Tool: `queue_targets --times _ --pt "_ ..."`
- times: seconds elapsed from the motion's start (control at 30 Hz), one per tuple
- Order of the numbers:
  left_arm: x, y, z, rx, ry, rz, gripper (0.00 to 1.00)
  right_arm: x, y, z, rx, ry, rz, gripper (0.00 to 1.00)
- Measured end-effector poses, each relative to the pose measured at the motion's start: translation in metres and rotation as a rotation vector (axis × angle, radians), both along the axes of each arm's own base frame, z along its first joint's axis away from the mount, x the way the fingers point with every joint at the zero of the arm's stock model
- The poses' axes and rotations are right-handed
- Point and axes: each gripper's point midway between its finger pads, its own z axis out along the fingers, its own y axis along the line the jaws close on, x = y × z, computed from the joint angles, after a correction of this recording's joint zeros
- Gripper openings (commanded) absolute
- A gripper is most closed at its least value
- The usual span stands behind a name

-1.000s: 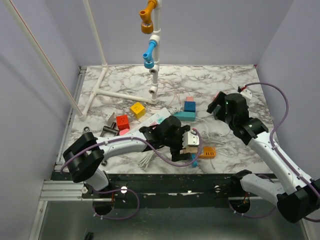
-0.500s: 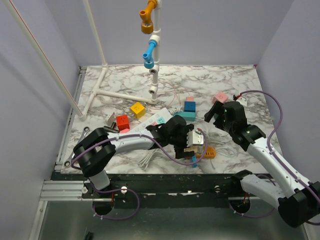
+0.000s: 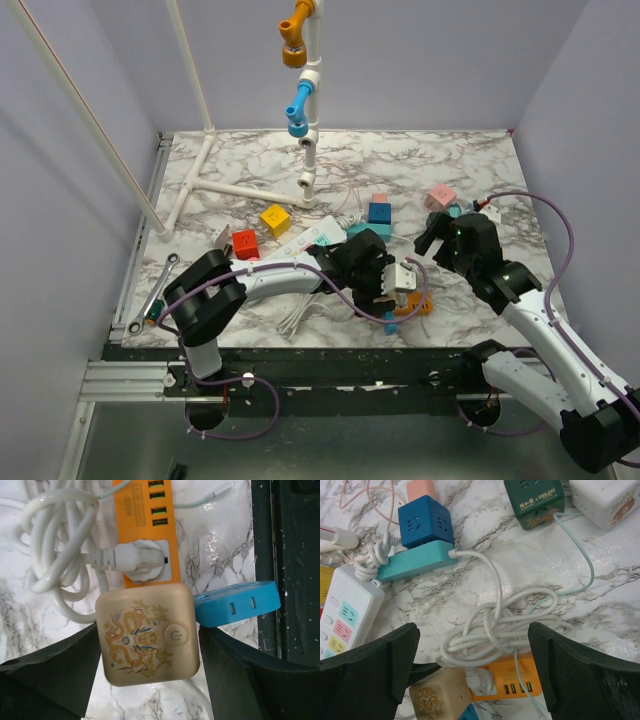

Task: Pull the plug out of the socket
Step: Remove the plug from the socket.

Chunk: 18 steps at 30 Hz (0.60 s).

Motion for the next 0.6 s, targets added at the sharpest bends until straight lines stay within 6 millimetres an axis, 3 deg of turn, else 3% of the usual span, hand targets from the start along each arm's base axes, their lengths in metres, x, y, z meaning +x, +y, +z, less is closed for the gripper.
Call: queue_targets --times 0.13,0.4,0.6 --pt "-0.003 -0.002 -0.008 0.039 0.030 0.004 0.34 -0.003 -0.001 -0.002 -0.005 0.013 0.000 1.00" --pt "0.000 0.004 -0.006 0.058 0.030 0.036 0.30 -0.010 -0.004 -0.001 -0.001 0.017 -0.004 1.00" --pt "0.007 0.018 0.011 0.084 0.090 0.119 0.28 -0.015 -0.005 0.008 0.017 0.008 -0.013 1.00"
